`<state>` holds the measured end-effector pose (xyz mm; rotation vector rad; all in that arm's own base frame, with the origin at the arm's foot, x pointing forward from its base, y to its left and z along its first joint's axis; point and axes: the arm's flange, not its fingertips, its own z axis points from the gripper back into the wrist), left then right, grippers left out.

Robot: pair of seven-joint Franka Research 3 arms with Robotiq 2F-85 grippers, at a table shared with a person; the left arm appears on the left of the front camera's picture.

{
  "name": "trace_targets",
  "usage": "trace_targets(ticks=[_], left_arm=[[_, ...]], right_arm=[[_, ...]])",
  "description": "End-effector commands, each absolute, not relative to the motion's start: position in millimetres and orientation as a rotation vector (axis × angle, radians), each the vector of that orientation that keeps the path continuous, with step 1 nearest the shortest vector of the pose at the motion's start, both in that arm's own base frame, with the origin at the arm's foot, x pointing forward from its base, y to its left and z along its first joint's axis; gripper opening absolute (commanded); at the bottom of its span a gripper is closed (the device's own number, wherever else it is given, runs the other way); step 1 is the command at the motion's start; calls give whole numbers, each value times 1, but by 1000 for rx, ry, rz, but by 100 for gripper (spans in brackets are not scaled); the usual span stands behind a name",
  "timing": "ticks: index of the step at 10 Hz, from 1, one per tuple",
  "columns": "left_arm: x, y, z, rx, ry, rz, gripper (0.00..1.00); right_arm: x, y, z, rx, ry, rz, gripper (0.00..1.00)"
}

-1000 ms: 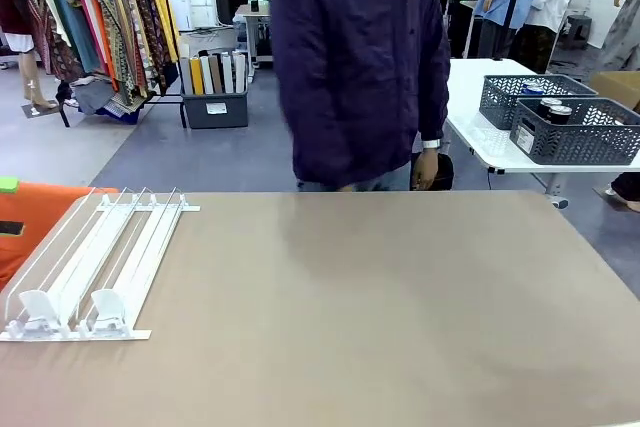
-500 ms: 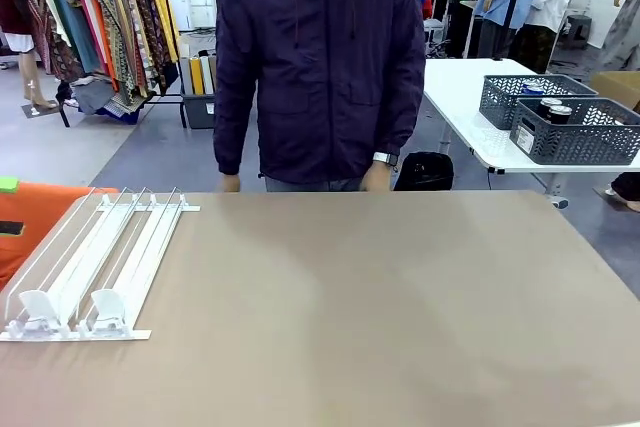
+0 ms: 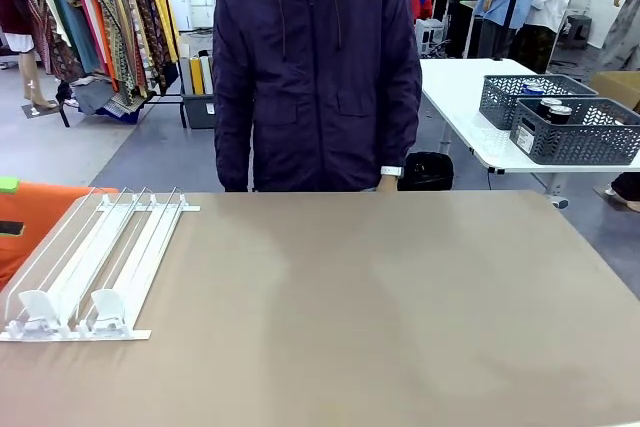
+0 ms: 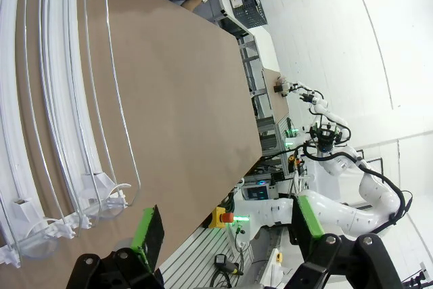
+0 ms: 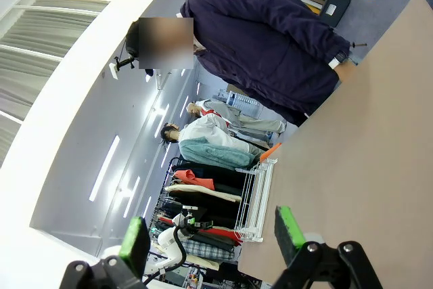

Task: Retrieve and store the cans from the dispenser.
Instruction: Pick up one can from the Automatic Can Dispenser and place it in the middle of the table.

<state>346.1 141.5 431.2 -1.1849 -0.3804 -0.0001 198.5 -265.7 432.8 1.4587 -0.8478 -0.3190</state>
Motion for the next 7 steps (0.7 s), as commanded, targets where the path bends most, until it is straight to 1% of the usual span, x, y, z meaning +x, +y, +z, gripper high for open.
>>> trace_targets(ticks=[1, 7], left_arm=[[343, 140, 430, -1198, -398, -15, 100], [343, 140, 430, -1198, -398, -15, 100]], right_arm=[[201, -265, 438, 1466, -857, -321, 100], [201, -265, 438, 1466, -857, -321, 100]])
